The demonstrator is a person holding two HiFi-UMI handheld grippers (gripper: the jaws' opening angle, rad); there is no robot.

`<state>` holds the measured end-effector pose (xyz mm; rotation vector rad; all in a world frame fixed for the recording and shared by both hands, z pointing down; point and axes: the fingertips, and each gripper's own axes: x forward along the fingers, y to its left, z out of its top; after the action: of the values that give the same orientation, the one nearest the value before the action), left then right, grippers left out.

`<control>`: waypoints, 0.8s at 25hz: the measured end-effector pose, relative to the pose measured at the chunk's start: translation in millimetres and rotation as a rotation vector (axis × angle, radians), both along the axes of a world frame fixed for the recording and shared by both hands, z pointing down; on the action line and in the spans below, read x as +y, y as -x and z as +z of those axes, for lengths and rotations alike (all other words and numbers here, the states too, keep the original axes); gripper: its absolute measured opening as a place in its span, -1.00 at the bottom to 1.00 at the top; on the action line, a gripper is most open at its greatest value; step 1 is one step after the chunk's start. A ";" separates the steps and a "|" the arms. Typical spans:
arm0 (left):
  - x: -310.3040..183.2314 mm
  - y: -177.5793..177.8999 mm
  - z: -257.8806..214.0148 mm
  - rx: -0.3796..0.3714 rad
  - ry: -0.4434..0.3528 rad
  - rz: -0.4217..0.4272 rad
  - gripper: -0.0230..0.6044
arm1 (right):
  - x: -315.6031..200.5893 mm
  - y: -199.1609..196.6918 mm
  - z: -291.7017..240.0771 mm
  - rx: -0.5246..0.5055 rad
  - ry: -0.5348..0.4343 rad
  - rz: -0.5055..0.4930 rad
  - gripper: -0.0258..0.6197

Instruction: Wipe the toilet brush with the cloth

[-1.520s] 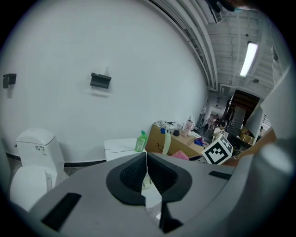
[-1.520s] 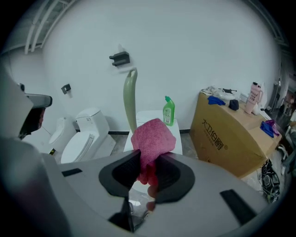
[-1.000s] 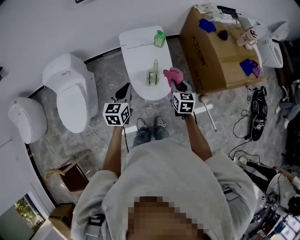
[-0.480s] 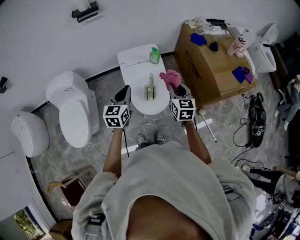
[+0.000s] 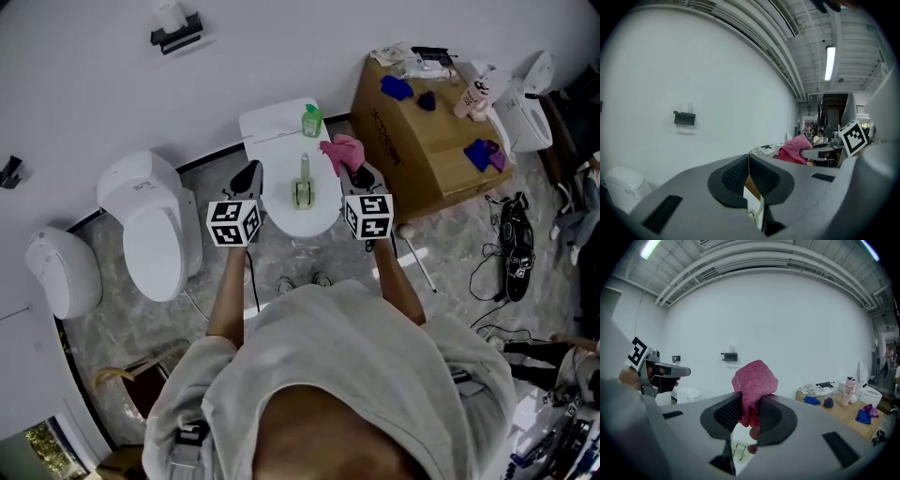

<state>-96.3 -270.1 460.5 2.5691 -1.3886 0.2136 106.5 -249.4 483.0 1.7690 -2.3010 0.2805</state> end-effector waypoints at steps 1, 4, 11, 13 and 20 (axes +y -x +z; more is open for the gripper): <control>-1.1 0.1 -1.2 0.000 -0.003 -0.002 -0.85 | -0.7 -0.1 -1.2 -0.001 -0.003 0.000 -0.64; -4.2 0.2 -4.6 -0.001 -0.011 -0.006 -0.85 | -3.1 0.1 -5.4 -0.001 -0.013 -0.005 -0.64; -8.3 1.7 -6.6 0.000 -0.016 -0.011 -0.85 | -6.8 -0.4 -6.9 -0.006 -0.015 0.002 -0.64; -8.7 3.3 -5.8 0.002 -0.013 -0.015 -0.85 | -7.4 -0.3 -6.7 -0.007 -0.015 0.004 -0.64; -7.1 2.9 -2.9 0.000 -0.007 -0.014 -0.85 | -6.2 -1.6 -3.8 -0.006 -0.009 0.008 -0.64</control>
<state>-99.2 -277.2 457.5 2.5641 -1.4092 0.2066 108.1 -255.6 479.2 1.7843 -2.3032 0.2775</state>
